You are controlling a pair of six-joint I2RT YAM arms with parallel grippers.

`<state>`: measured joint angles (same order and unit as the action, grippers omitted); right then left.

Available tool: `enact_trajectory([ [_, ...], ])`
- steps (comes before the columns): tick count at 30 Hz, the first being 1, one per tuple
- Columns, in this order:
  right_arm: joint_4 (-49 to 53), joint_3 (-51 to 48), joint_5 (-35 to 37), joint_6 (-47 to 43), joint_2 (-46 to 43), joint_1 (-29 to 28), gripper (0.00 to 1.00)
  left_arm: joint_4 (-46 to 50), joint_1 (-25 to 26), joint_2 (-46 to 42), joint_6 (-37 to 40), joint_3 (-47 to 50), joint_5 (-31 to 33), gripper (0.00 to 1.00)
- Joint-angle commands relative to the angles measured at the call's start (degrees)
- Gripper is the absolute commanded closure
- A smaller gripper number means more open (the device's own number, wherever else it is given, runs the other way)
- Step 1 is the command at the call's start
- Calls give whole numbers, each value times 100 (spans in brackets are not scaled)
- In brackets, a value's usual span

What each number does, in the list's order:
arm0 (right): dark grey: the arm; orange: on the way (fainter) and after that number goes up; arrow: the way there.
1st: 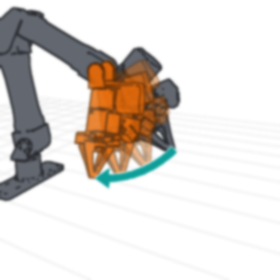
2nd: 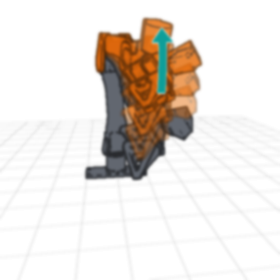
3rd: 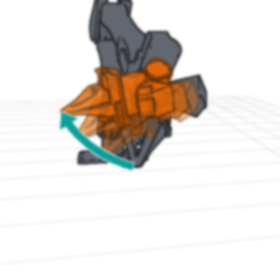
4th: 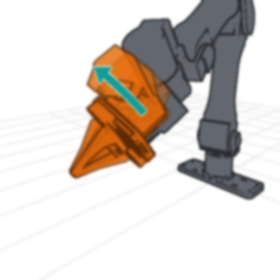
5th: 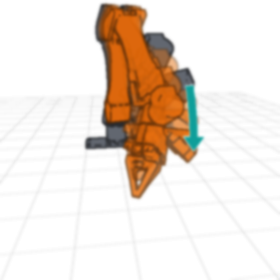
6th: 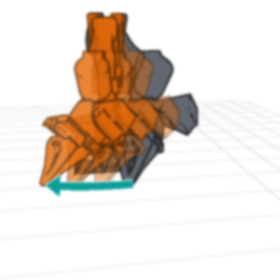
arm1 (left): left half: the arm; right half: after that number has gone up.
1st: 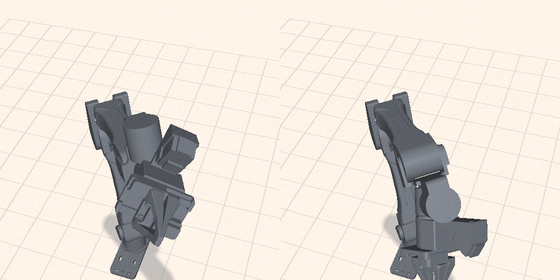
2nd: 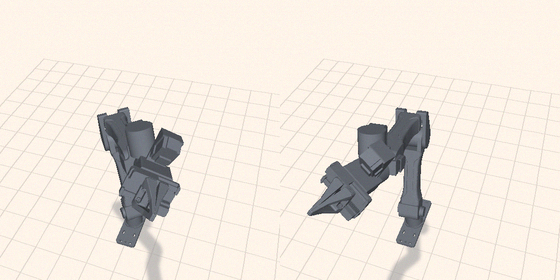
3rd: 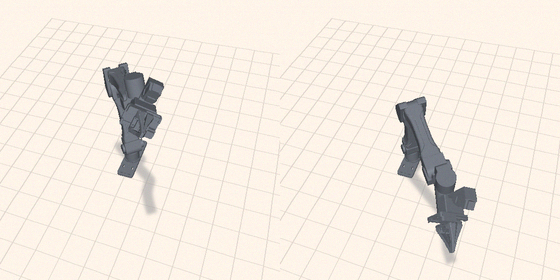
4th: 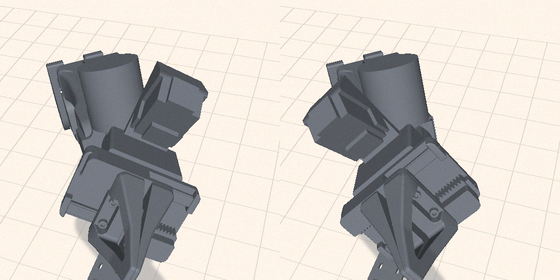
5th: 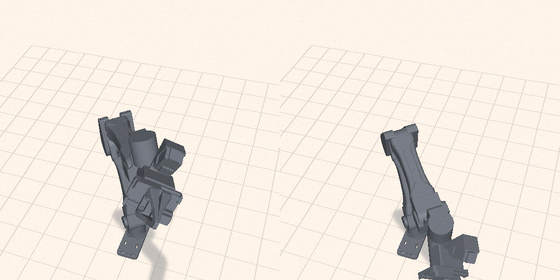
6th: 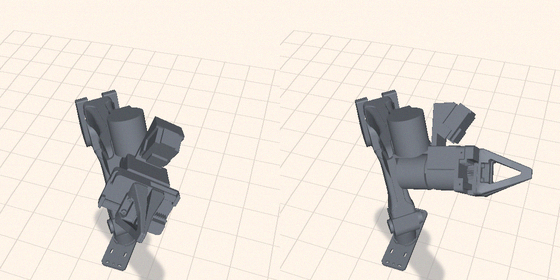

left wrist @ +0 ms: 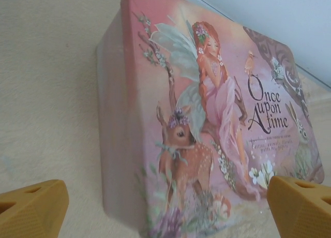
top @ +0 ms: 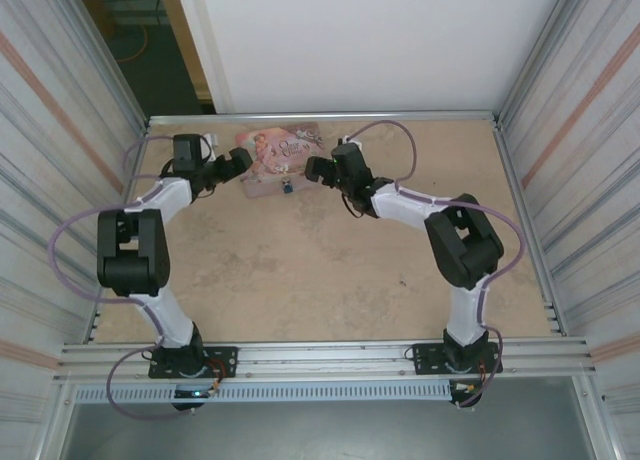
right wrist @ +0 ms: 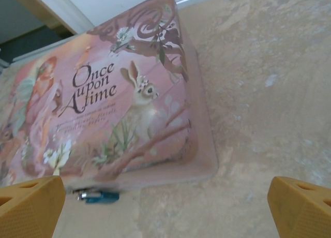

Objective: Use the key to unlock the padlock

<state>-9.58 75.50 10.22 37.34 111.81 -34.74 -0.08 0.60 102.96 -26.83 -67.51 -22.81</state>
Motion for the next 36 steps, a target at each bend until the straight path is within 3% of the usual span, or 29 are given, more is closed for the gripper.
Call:
enact_trajectory([
  [1, 85, 431, -116, 351, 360, 141, 1, -34, -34, 339, -43, -408, -372, 1],
  [9, 53, 1104, -987, 393, 1048, 388, 1, -2, -3, 1025, 35, -1035, -855, 1],
  [19, -243, 1209, -2125, -3, 1199, 444, 0, 470, 277, 1301, 559, -1648, -1267, 1],
  [25, -247, 833, -2331, -233, 873, 394, 1, 747, 529, 1297, 815, -1858, -1331, 2],
  [36, -202, -751, -2096, -291, -477, 96, 1, 931, 1166, 1047, 950, -1646, -1306, 2],
])
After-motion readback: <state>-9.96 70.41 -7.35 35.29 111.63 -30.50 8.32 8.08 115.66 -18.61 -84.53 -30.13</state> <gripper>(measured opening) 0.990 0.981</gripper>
